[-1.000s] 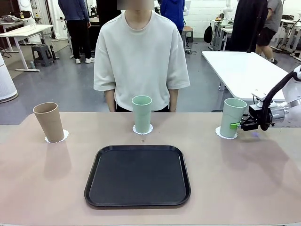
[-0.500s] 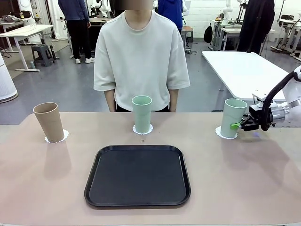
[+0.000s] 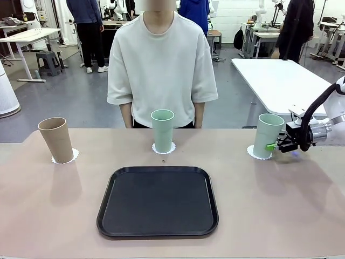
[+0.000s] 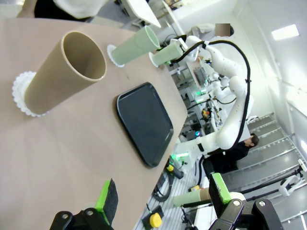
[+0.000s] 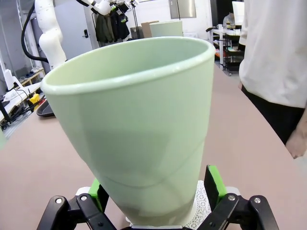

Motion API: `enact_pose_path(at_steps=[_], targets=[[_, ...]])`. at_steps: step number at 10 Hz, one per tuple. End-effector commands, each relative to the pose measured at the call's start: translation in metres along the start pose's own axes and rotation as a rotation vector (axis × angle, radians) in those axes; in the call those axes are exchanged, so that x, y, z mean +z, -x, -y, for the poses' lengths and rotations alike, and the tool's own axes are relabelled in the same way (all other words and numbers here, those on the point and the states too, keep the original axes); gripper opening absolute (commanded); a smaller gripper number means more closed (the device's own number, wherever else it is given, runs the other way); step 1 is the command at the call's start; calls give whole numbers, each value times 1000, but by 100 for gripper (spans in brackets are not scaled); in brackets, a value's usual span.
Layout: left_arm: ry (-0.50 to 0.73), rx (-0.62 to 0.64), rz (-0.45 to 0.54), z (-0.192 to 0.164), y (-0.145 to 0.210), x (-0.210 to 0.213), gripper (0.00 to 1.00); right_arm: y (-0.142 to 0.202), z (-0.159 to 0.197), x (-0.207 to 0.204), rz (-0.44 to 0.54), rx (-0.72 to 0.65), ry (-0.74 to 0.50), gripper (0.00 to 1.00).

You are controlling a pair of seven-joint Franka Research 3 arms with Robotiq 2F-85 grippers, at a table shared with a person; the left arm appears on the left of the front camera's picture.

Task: Place coasters on the table and set cups on them.
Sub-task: Take one Reusable plastic cup from the Flat Tray and place it on a coaster set by the human.

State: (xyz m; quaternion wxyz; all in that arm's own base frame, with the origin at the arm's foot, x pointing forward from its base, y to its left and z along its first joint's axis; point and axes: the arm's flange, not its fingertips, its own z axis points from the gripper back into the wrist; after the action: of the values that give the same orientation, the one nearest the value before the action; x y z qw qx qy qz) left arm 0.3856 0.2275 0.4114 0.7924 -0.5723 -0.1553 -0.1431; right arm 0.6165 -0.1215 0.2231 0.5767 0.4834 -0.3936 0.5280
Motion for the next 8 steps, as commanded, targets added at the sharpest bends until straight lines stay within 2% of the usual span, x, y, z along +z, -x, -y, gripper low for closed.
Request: enact_pose_path(at_steps=[1, 8], targets=[[-1, -2, -4, 1, 0, 2, 100, 1, 7, 3, -38, -48, -1, 100], [-1, -2, -4, 1, 0, 2, 100, 6, 11, 22, -110, -104, 17, 100]])
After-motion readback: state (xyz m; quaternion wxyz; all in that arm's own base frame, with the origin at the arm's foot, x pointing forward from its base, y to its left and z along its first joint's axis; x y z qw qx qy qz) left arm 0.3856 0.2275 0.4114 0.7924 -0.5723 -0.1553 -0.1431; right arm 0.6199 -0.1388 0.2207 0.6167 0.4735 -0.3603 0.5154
